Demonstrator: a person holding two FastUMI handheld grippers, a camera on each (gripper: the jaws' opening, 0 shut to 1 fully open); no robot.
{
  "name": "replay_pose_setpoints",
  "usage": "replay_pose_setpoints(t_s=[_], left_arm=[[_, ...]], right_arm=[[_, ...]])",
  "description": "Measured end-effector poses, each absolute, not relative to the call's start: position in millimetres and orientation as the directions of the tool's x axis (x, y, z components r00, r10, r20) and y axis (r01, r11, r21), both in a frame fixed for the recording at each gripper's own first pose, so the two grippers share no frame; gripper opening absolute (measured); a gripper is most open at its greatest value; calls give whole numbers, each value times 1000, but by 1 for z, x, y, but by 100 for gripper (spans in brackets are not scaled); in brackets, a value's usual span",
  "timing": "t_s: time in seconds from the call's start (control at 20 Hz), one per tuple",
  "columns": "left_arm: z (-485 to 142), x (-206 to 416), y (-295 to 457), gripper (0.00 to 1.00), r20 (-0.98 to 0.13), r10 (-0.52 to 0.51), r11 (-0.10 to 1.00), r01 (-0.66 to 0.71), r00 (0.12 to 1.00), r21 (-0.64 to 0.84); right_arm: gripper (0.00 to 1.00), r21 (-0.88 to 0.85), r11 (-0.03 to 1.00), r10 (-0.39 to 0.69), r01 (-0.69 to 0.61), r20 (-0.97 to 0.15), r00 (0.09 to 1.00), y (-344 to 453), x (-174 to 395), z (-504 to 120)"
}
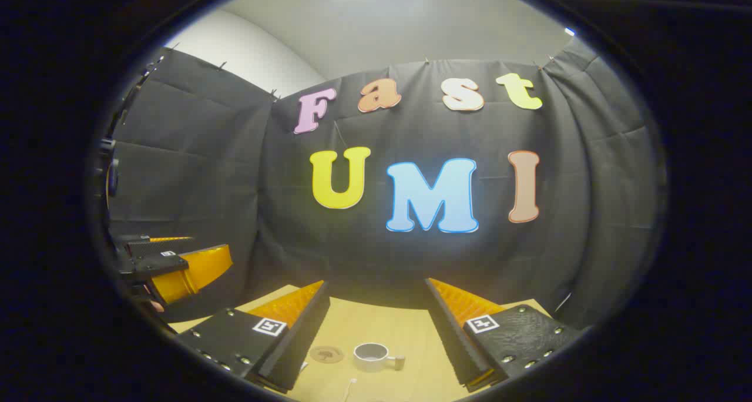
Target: Put the toothbrush and toothpaste on the desktop into the cup, then pick up the cup and place it on the coaster on the desktop.
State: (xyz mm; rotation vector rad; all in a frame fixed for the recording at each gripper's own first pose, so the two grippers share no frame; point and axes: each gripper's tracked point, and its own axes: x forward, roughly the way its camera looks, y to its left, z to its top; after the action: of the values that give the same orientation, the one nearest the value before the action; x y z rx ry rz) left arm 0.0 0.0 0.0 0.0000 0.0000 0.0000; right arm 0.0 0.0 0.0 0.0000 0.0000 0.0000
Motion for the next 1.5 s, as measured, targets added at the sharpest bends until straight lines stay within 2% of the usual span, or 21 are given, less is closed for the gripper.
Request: replay_pose_setpoints(t_s=[0.05,0.2,0.25,0.5,0.7,0.85,0.95,1.15,1.25,1.5], left_arm=[[-2,-2,3,93,-8,5,1000,-5,1000,2],[-10,-2,6,98,-24,10,1000,-9,1000,8],[-11,-3,5,95,-27,10,1000,-10,1000,11],[-10,1,3,98,-25,5,1000,-5,1000,13],[-17,5,2,93,-47,8,1000,-7,999,30],[-58,16,12,98,-164,19,997,-7,986,73],[-95,23,25,95,-264,26,995,1,964,102],[-167,30,48,96,-454,14,994,39,891,106],[-210,25,57,96,-560,23,993,48,828,111],[-290,14,67,99,-717,2,995,68,697,68]], right_arm=[[95,-1,1000,4,-4,-9,1000,0,-2,-1],[95,-3,1000,11,-11,-28,1000,1,-3,-3],[95,-3,1000,11,-11,-32,999,1,-4,-3],[95,-13,1000,-4,4,-29,1000,-2,-2,-3],[95,-11,1000,-11,10,-44,999,-1,0,-8],[95,-10,1000,-10,9,-191,981,-1,13,-51],[94,-11,1000,-7,4,-296,955,-3,18,-87],[95,-5,1000,11,-16,-517,856,3,15,-166],[95,-26,999,7,-30,-622,783,10,10,-202],[89,15,999,38,-40,-749,661,38,7,-256]])
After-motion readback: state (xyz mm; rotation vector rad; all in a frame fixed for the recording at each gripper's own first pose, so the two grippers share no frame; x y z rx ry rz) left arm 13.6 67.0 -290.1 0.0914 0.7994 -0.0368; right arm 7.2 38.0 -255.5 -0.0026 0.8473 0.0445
